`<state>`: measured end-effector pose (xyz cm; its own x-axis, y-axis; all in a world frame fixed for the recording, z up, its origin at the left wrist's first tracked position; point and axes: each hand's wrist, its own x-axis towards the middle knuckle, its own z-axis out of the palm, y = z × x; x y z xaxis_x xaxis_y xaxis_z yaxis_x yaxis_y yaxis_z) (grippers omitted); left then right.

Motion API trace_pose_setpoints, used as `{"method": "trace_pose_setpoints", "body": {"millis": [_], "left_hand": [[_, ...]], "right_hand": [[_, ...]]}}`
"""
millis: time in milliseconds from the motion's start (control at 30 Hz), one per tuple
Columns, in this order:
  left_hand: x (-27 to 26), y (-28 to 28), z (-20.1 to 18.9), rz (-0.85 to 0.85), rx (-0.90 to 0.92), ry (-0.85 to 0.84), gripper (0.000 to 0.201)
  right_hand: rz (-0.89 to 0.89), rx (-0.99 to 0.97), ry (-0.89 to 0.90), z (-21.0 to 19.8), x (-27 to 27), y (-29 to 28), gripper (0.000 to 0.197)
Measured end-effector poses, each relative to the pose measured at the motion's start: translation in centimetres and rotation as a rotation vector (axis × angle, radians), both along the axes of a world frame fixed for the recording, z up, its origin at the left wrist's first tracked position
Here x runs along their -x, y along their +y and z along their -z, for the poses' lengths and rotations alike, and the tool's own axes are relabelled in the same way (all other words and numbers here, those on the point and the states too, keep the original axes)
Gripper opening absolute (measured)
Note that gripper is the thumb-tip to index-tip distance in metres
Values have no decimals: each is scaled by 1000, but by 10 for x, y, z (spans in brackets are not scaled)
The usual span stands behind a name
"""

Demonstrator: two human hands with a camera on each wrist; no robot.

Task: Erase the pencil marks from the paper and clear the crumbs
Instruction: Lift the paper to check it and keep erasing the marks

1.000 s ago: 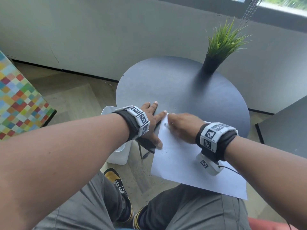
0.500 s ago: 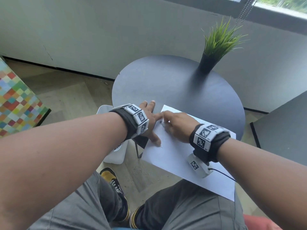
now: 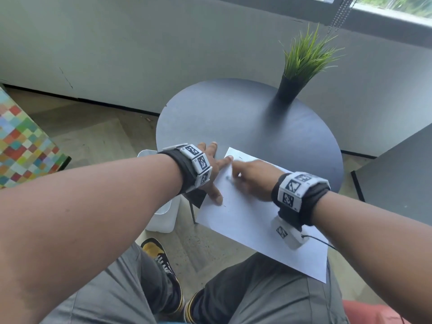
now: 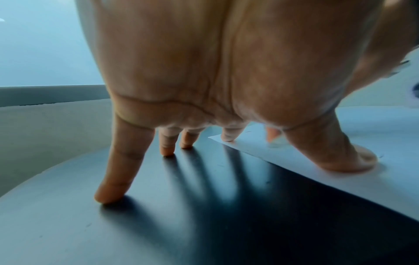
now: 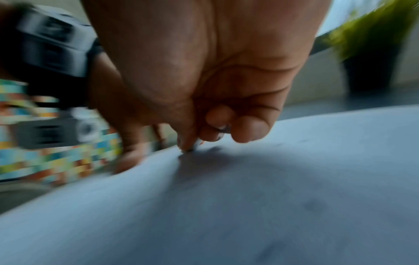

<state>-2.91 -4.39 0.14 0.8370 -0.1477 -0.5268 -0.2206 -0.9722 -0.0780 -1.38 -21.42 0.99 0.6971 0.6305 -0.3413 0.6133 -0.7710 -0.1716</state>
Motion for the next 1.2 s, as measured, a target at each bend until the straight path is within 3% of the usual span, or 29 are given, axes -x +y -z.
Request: {"method": "trace_pose_setpoints", "body": {"millis": [67, 100, 233, 267, 400, 467, 633, 733, 833, 967, 1133, 1200], "left_hand": [[-2, 0, 1, 5, -8, -1, 129], [-3, 1, 1, 6, -10, 1, 130], [-6, 1, 2, 12, -8, -8, 133], [-6, 1, 2, 16, -12, -4, 133], [-10, -2, 2, 15, -28, 7, 133], [-11, -3, 2, -4, -17, 10, 135], [-3, -4, 8, -50, 24, -7, 145], [0, -5, 12, -40, 19, -28, 147], [0, -7, 10, -33, -1, -28, 147], [-1, -7, 10, -37, 6, -27, 146], [-1, -6, 10, -42, 10, -18, 147], [-1, -5, 11, -33, 11, -29, 146]], "right_hand": [[149, -6, -57, 0, -13, -4, 25], [136, -12, -76, 0, -12, -3, 23], [-138, -8, 54, 6, 18, 4, 13], [-138, -2, 66, 6, 16, 0, 11], [266, -92, 35, 6, -17, -18, 23], [336, -99, 45, 11, -22, -19, 23], [286, -60, -23, 8, -15, -12, 24], [37, -34, -49, 6, 9, -5, 6], [-149, -39, 17, 7, 23, -5, 7], [122, -39, -76, 4, -6, -12, 31], [-49, -77, -25, 15, 12, 6, 24], [68, -63, -43, 11, -3, 7, 26]]}}
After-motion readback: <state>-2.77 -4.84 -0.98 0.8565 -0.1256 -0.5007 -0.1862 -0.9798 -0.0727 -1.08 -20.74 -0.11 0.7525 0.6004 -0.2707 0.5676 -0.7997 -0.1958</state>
